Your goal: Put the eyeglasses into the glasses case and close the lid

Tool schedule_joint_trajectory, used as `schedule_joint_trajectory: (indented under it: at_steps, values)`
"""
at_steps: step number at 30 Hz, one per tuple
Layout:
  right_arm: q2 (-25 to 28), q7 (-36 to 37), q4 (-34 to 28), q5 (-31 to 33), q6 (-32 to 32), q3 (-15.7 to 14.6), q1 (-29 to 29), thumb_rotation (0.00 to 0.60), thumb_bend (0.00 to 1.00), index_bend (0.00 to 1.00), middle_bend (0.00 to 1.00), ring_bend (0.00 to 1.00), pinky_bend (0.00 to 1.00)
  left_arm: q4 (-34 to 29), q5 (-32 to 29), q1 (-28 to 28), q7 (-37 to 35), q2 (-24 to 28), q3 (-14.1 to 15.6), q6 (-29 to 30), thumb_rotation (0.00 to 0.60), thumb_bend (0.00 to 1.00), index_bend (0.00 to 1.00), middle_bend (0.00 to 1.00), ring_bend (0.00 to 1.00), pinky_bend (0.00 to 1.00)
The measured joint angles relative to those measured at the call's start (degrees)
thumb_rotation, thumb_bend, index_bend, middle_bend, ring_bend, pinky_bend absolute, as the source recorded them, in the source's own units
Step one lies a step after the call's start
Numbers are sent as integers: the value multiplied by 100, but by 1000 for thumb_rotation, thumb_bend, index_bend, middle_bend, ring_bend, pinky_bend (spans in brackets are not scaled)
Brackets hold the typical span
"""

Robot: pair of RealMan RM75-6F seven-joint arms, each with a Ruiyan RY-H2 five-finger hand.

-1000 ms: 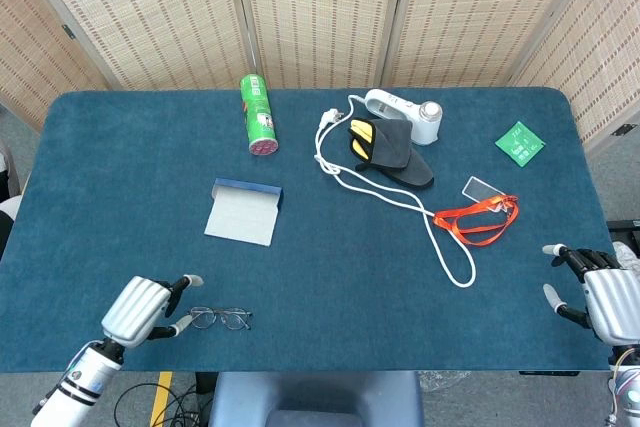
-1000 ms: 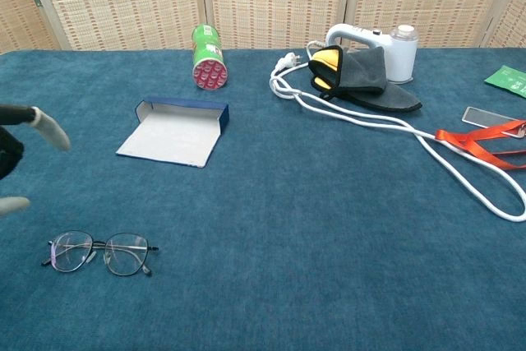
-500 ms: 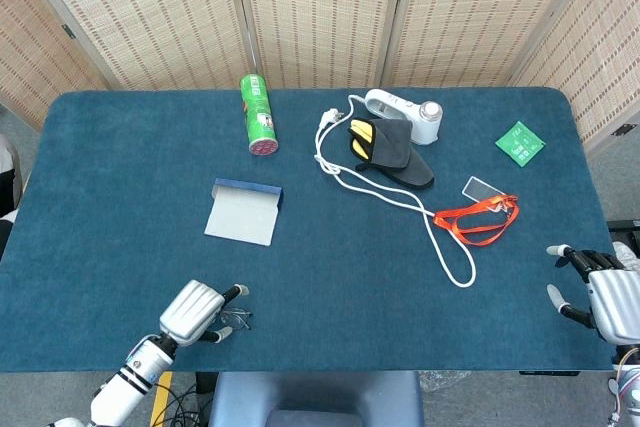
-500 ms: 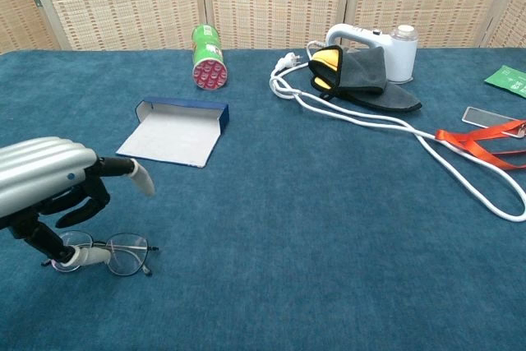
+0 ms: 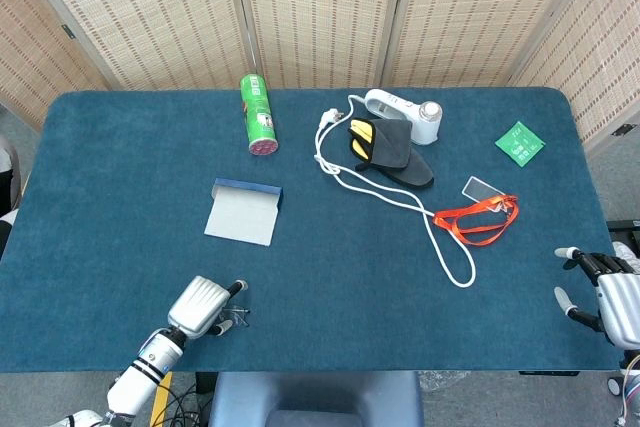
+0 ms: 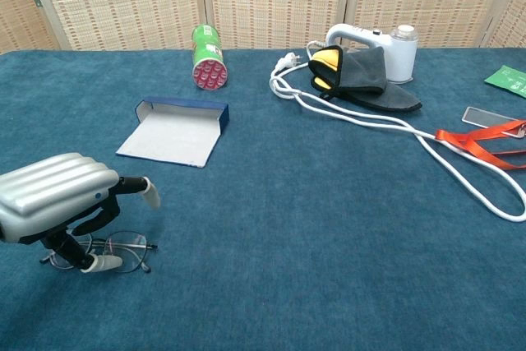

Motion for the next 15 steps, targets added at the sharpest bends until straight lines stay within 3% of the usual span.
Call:
schedule_joint_trajectory:
  at_steps: [7,15]
  values:
    - [-10,26,17,3,23,-4,-26,600,325,292,439,373,333,-73,-345,10,327,242,-19,71,600,245,333,892,883,968]
    - [-11,34,26,3,30,3,-32,600,325,291,439,373,333,-593,-632,63,399,650,42,100,600,245,337,892,883,968]
